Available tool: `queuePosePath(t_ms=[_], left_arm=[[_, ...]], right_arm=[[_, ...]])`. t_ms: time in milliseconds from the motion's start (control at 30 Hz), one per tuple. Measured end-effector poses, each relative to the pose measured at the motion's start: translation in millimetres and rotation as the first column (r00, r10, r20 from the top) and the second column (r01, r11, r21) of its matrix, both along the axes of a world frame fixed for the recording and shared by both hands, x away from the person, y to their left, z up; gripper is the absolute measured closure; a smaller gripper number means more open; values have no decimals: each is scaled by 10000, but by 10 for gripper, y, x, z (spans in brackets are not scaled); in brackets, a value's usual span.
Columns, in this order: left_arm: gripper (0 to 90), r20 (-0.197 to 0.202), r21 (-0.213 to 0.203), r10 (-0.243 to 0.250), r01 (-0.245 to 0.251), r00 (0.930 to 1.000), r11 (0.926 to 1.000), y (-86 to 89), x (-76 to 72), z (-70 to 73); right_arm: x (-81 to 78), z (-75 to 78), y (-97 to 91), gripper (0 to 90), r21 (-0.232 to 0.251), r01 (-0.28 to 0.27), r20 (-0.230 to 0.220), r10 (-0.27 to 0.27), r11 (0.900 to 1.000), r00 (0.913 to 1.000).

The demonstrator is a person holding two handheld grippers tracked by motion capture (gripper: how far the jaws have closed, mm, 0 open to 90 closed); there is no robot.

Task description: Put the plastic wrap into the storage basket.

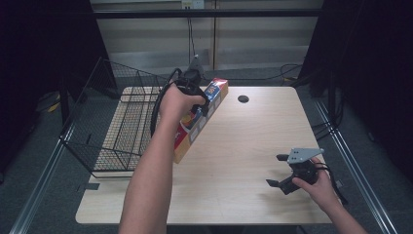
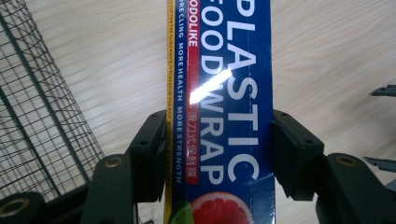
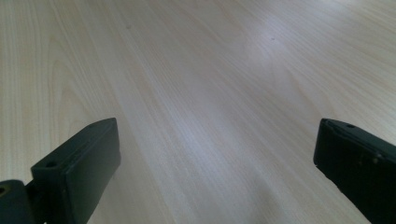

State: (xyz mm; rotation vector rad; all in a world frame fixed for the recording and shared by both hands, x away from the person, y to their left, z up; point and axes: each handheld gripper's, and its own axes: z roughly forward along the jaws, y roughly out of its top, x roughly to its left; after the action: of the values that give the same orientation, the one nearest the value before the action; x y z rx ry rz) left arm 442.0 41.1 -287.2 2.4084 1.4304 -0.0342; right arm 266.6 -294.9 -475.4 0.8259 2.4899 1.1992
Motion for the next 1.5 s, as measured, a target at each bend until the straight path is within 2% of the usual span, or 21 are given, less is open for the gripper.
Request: queuePosePath(t_ms=[100, 167, 367, 433, 467, 667, 700, 767, 867, 1000, 1067, 1233, 1500], left_arm=[[437, 25, -58, 105, -105, 9999, 9999, 58, -1, 49], [438, 26, 43, 132, -132, 9999, 9999, 104, -2, 96], [439, 25, 92, 318, -318, 9995, 9995, 174, -4, 135], [439, 18, 46, 539, -539, 9985, 9985, 216, -10, 157], [439, 17, 110, 413, -414, 9991, 9991, 235, -4, 165], [438, 62, 213, 600, -602, 9982, 9980, 305, -21, 209], [438, 163, 71, 758, -759, 9970, 9971, 315, -27, 216], [439, 152, 114, 937, -939, 9955, 9955, 352, -38, 242], [439, 180, 345, 961, -966, 9952, 9947, 396, -45, 277], [439, 204, 264, 1081, -1086, 9939, 9937, 446, -52, 306], [438, 292, 310, 1266, -1275, 9915, 9914, 488, -59, 324], [438, 282, 414, 1355, -1366, 9904, 9898, 565, -63, 358], [439, 372, 419, 1740, -1755, 9840, 9836, 721, -79, 408]], right_arm=[[-1, 3, -2, 4, 40, 4, -2, -4, 10000, 10000], [0, 1, -2, 2, 4, -10, -7, 10, 10000, 10000], [-1, 3, -4, 2, -3, 20, -3, -20, 10000, 10000], [-1, 3, -4, 2, -16, 25, 6, -25, 10000, 10000], [-2, 3, -3, 2, -9, 11, -2, -11, 10000, 10000], [1, 1, -3, 2, -32, 8, 8, -8, 10000, 10000], [1, 1, -2, 3, -29, 4, 4, -4, 10000, 10000], [-3, 2, -1, 2, -24, 19, 19, -19, 10000, 10000], [-6, 4, -3, 2, -10, 41, 34, -41, 10000, 10000], [-5, 5, -5, 2, -16, 64, 69, -64, 10000, 10000], [-6, 4, -3, 2, -20, 45, 44, -45, 10000, 10000], [-7, 6, -4, 3, -10, 48, 62, -48, 10000, 10000], [-7, 4, -1, 3, -53, 51, 44, -51, 10000, 10000]])
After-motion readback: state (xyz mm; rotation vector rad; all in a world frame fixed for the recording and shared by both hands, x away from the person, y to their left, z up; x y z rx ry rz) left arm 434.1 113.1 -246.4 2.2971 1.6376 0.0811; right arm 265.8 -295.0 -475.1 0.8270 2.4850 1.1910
